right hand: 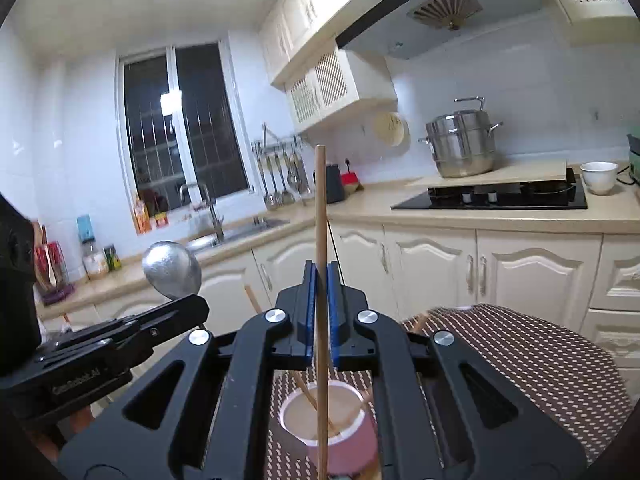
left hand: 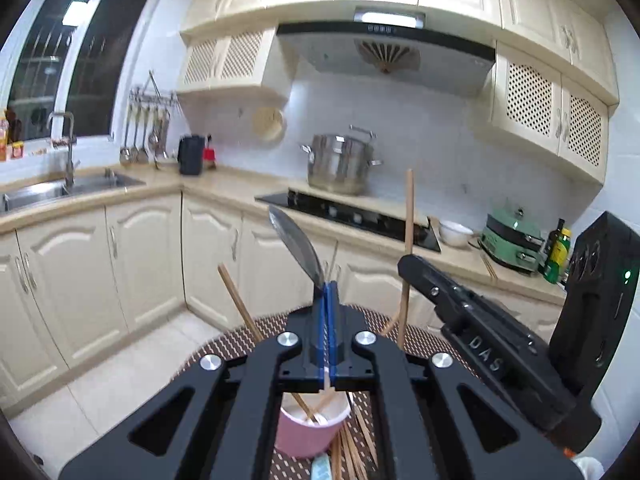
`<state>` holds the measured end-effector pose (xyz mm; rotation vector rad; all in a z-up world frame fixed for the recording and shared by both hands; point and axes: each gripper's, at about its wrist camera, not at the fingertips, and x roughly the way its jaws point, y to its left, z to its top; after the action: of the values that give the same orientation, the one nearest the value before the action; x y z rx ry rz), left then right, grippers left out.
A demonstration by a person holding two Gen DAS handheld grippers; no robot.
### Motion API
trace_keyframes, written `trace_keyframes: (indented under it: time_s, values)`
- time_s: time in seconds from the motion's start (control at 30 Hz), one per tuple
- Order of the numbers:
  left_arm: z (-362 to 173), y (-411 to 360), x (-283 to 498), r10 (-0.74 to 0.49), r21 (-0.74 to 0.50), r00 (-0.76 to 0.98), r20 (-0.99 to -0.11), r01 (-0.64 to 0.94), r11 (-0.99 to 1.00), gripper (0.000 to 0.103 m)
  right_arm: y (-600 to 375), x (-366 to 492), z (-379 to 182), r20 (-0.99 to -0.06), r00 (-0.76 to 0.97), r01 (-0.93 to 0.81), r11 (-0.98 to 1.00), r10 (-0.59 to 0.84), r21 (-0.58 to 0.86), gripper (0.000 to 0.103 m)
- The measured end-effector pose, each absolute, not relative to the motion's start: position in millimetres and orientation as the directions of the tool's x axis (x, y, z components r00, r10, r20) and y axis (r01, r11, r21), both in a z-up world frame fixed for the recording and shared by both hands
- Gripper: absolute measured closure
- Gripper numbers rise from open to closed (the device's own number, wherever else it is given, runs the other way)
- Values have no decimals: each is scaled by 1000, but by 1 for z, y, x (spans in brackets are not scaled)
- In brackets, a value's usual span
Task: Organize utensils
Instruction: 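Lift the spoon and chopstick and insert them into the pink cup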
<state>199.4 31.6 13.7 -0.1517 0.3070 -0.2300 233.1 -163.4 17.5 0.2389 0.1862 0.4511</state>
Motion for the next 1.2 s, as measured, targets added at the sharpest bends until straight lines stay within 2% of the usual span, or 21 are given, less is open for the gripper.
trace_keyframes:
  time_s: [0.17, 0.4, 0.53, 0.83, 1.03, 1.07, 1.1, 1.13, 1.17, 1.2]
  values:
    - [7, 29, 211, -198, -129, 948, -249, 170, 977, 102, -158, 233, 11, -47, 898, -405, 865, 436, 296, 97]
    - [-23, 30, 231, -163, -92, 933, -320, 141, 986, 102, -150, 242, 4, -30, 913, -382, 879, 406, 284, 97]
    - [-37, 28, 234, -146, -59, 928, -342, 134, 989, 102, -149, 245, -5, -47, 913, -376, 880, 405, 290, 97]
    - [-63, 31, 233, -169, -81, 897, -407, 149, 985, 102, -151, 232, -15, -78, 909, -374, 885, 409, 278, 97]
    - [-68, 33, 226, -174, -81, 892, -418, 155, 985, 100, -156, 221, -22, -105, 911, -360, 892, 400, 272, 97]
    - [-69, 34, 225, -179, -86, 888, -423, 157, 984, 98, -157, 220, -23, -113, 910, -358, 894, 398, 272, 97]
    - [-69, 34, 225, -182, -93, 886, -426, 157, 983, 93, -157, 219, -24, -117, 911, -355, 895, 397, 271, 97]
    - [-68, 36, 224, -185, -100, 885, -427, 157, 982, 87, -158, 217, -26, -122, 911, -351, 896, 394, 271, 97]
    - [-68, 37, 223, -188, -108, 885, -425, 156, 982, 74, -159, 216, -27, -129, 911, -348, 897, 393, 273, 97]
    - [-68, 40, 220, -192, -124, 889, -416, 154, 980, 71, -160, 215, -28, -134, 910, -346, 897, 392, 274, 97]
